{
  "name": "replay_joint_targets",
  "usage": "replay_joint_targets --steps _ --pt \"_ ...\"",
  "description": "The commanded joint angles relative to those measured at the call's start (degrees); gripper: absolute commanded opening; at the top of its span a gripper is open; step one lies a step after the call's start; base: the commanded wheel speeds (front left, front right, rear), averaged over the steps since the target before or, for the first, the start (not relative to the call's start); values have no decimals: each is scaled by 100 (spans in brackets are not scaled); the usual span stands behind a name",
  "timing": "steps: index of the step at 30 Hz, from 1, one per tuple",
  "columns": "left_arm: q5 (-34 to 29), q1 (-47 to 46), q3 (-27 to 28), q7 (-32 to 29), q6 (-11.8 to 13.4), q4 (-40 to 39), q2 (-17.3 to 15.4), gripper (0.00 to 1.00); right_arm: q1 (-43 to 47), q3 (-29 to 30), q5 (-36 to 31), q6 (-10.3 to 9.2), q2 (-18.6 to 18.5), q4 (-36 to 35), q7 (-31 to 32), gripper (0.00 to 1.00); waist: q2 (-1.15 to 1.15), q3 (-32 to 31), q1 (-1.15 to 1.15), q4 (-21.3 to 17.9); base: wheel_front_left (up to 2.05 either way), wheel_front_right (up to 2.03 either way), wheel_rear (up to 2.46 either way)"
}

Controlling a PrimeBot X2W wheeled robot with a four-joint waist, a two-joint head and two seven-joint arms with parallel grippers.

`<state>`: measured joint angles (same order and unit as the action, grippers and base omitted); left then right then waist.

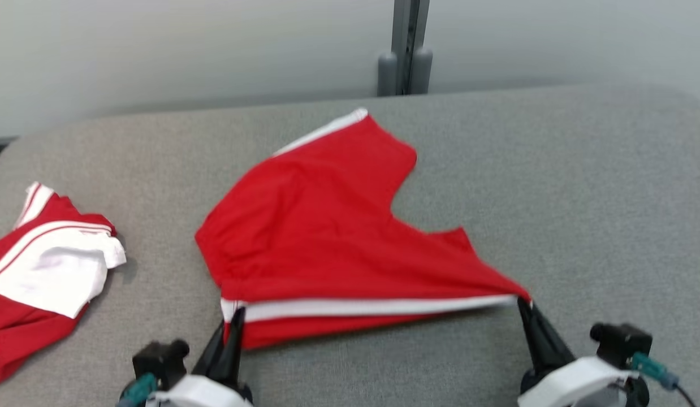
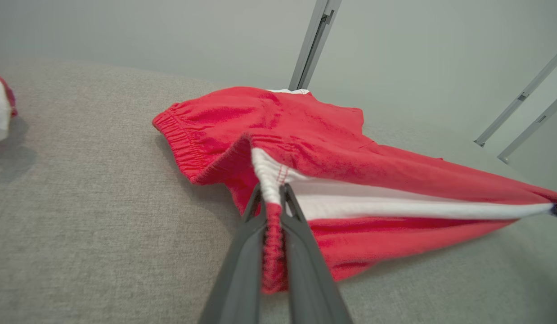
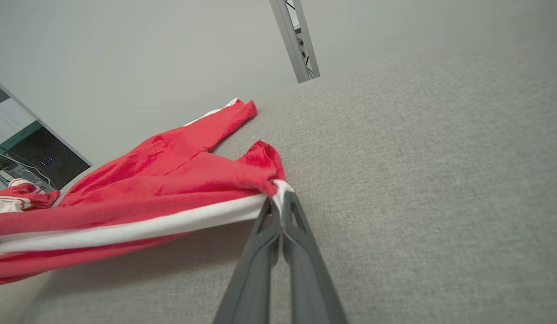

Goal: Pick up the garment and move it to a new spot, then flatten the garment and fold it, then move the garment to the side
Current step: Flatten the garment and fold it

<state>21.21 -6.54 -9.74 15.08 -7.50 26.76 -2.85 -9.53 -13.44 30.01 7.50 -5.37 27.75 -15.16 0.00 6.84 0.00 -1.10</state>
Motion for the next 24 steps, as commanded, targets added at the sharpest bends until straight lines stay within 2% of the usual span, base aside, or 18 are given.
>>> replay_joint_targets --steps 1,8,13,18,24 --pt "24 243 36 11 6 -49 -42 0 205 -40 17 -1 -19 21 3 0 0 -455 0 -14 0 0 0" --pt "41 1109 -126 11 5 -276 -28 0 849 -114 41 -1 -109 -90 3 0 0 -766 0 14 0 0 0" --pt "28 1299 -117 11 5 -477 -29 0 950 8 -8 -1 -174 -321 3 0 0 -725 0 145 0 0 0" --pt "-44 962 -80 11 5 -816 -22 0 432 66 5 -1 -199 -462 3 0 0 -454 0 383 0 0 0" --pt "104 389 -187 11 5 -1026 -21 0 -586 -124 -50 -1 -350 -209 4 0 0 -28 0 691 0 0 0"
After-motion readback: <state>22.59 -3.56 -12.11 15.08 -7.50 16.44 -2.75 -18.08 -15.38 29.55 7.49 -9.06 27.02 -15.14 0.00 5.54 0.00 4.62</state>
